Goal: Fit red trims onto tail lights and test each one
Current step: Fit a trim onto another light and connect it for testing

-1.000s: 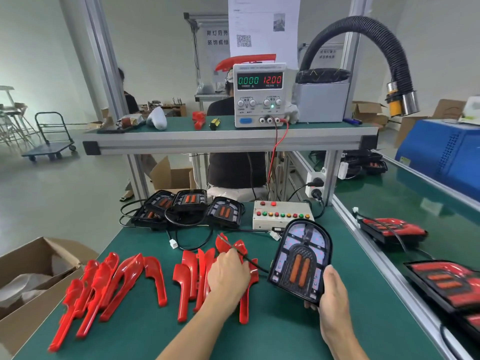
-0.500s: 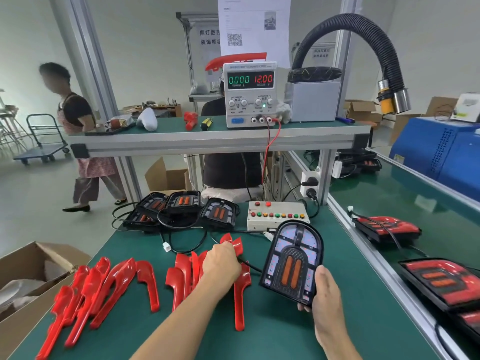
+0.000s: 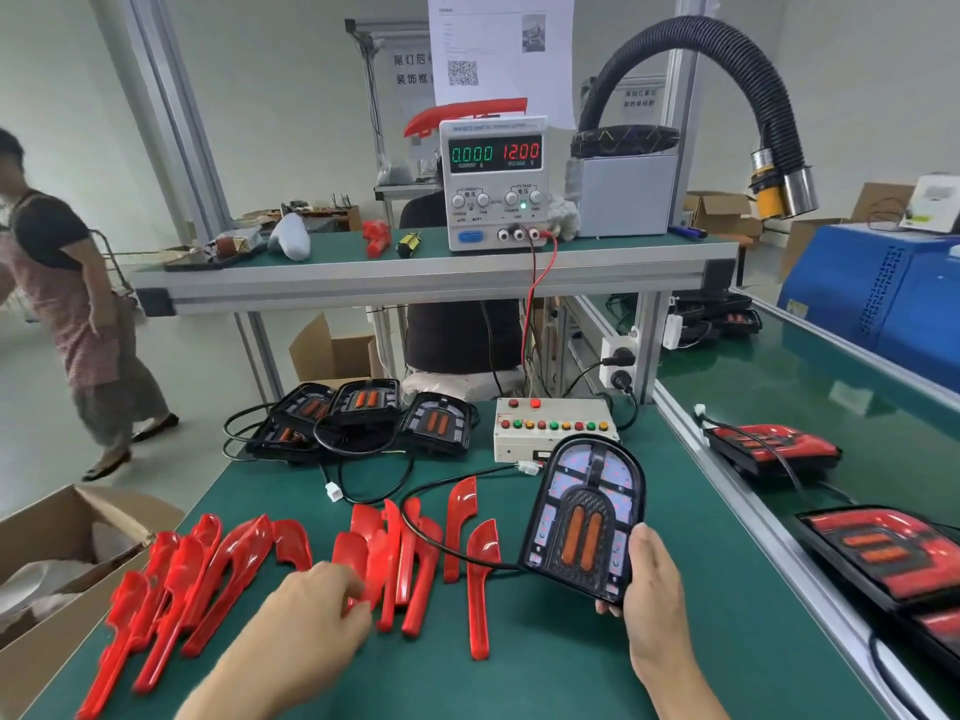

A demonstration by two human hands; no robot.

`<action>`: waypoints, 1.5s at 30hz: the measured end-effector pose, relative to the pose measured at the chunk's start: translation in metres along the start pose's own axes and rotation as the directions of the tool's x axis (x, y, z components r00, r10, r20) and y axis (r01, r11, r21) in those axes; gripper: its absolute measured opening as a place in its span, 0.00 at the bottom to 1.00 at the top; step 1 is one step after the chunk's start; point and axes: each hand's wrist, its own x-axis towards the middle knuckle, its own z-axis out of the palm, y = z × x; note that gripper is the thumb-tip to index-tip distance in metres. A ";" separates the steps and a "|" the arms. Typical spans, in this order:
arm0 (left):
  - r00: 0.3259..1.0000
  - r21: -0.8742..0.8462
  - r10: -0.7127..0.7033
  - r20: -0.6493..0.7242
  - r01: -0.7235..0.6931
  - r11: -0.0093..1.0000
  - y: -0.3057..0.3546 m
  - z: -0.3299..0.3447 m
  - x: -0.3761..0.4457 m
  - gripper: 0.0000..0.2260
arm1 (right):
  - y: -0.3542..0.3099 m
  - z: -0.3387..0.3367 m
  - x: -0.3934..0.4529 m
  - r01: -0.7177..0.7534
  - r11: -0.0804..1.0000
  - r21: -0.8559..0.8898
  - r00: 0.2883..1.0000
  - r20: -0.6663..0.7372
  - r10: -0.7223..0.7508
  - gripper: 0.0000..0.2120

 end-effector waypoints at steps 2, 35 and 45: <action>0.995 -0.403 0.086 0.044 -0.061 0.913 0.011 0.006 -0.001 0.07 | 0.000 0.000 0.000 -0.006 1.000 -0.003 1.000 -0.005 0.006 0.20; 0.916 0.132 0.314 -0.250 -0.289 0.948 0.190 0.103 0.062 0.14 | 0.000 0.001 0.001 0.028 0.997 -0.075 0.999 0.040 -0.025 0.21; 0.903 0.032 0.353 -0.247 -0.356 0.934 0.184 0.101 0.066 0.12 | -0.004 0.002 0.000 0.003 0.999 0.039 0.998 0.070 -0.006 0.21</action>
